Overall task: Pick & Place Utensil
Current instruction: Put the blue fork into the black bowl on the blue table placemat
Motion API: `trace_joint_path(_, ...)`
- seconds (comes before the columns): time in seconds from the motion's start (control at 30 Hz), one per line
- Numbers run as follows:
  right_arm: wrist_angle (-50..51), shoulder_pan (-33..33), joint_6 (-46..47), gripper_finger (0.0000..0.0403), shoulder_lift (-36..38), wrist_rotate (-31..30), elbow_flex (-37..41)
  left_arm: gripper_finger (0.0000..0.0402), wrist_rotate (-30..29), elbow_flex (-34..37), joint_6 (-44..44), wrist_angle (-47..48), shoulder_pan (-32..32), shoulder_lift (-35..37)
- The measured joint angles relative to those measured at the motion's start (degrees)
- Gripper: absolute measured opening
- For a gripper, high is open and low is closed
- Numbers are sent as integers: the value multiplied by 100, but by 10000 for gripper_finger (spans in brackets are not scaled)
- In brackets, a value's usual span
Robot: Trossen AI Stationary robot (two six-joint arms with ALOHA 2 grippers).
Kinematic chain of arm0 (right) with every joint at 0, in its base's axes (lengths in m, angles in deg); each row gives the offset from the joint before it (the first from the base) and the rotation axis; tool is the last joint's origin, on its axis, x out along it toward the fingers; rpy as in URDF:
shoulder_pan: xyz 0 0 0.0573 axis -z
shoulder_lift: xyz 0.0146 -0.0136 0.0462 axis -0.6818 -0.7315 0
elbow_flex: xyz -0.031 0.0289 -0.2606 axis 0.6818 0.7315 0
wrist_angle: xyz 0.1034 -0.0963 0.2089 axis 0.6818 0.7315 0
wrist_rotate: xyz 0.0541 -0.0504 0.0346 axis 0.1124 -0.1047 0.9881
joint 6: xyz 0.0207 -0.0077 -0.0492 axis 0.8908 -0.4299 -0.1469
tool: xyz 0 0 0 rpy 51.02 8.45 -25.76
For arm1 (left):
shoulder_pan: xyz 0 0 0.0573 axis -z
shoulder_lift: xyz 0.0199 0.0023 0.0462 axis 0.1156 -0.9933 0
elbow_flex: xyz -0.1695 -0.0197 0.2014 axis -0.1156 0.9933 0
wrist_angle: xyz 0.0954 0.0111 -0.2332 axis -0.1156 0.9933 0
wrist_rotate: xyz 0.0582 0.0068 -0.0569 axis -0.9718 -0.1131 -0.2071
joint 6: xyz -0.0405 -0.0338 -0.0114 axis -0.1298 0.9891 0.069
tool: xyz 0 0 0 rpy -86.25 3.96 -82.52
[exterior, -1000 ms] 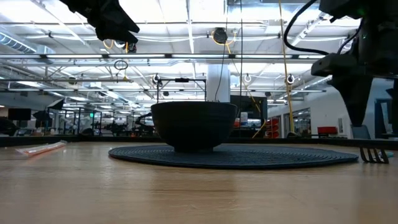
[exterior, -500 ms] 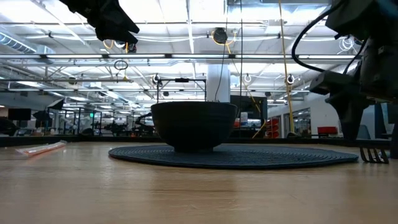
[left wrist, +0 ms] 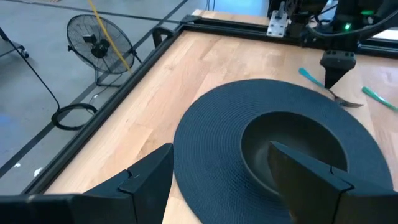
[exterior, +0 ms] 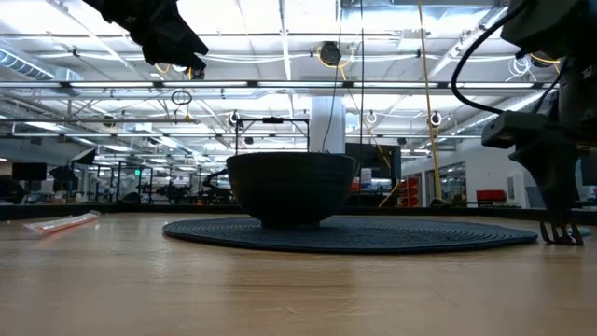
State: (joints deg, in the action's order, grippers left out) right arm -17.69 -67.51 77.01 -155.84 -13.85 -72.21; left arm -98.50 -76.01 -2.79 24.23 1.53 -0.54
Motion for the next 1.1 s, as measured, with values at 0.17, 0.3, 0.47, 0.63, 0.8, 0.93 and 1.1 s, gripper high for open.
trace_joint_path(0.17, -3, -34, 133, 279, -168, 25, 3, 266, 0, 127, -4, -91, 0, 0)
trace_joint_path(0.3, -8, -34, 142, 279, -390, 52, 4, 266, 1, 139, -13, -109, 0, 0)
trace_joint_path(0.47, 7, -32, 137, 279, -534, 85, 4, 266, -1, 139, -17, -137, 0, 2)
trace_joint_path(0.63, 66, -29, 137, 279, -575, 171, 4, 266, 1, 139, -41, -149, 0, 2)
trace_joint_path(0.8, 127, -29, 60, 275, -592, 343, 4, 266, 1, 139, -43, -150, 0, 2)
trace_joint_path(0.93, 154, -29, -111, 259, -613, 613, 4, 266, 0, 139, -43, -150, 0, 2)
trace_joint_path(1.1, 144, -29, -370, 232, -639, 694, 4, 266, 1, 139, -38, -188, 0, 2)
